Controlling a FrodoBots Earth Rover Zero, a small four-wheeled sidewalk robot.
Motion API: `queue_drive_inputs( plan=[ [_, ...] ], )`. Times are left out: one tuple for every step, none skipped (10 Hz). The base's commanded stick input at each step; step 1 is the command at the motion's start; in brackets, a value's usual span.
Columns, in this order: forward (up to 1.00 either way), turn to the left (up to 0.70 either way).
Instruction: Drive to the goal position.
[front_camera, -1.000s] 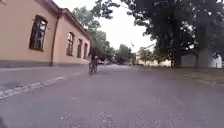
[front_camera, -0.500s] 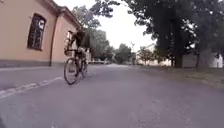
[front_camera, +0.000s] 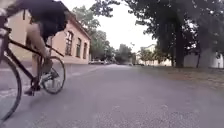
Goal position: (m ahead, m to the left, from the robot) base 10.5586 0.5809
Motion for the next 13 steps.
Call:
queue_drive_inputs(
  plan=[
    [0.45, 0.00],
    [0.45, 0.00],
    [0.45, 0.00],
    [0.45, 0.00],
    [0.45, 0.00],
    [0.45, 0.00],
    [0.45, 0.00],
    [0.45, 0.00],
    [0.45, 0.00],
    [0.45, 0.00],
    [0.45, 0.00],
    [0.45, 0.00],
    [0.45, 0.00]
  ],
)
